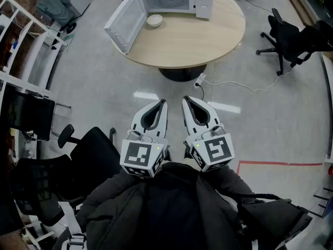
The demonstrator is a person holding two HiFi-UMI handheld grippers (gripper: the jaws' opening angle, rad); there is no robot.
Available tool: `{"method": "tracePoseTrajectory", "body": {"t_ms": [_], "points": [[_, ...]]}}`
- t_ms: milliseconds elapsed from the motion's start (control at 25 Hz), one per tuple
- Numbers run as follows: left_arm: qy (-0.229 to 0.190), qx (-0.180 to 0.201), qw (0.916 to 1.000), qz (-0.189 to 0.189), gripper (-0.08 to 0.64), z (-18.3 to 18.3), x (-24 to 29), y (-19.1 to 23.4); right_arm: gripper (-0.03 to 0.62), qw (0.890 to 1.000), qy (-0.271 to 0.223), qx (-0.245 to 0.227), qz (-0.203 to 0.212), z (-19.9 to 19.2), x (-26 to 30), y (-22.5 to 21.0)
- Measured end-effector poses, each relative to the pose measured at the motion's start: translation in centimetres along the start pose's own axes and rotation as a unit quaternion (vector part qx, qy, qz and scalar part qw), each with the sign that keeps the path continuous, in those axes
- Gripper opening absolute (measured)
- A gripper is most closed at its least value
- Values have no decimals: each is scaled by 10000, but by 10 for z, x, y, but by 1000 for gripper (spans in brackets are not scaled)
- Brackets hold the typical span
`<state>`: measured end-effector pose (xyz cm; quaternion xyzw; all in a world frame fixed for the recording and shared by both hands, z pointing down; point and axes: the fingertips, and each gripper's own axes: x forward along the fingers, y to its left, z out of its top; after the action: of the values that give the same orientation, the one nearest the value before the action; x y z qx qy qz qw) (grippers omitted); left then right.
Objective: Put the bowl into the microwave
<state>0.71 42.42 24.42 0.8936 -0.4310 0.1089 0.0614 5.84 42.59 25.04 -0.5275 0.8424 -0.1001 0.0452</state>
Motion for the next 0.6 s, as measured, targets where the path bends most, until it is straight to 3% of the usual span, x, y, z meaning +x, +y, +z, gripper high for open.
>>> {"method": "tracePoseTrajectory", "body": {"t_ms": [280, 600], "points": [[115, 124, 9997, 174, 9, -12, 15, -6, 8, 9997, 1, 159, 178, -7, 2, -18], [17, -101, 9997, 233, 9, -11, 38, 36, 8, 9993, 136, 185, 282, -12, 50, -19]]}}
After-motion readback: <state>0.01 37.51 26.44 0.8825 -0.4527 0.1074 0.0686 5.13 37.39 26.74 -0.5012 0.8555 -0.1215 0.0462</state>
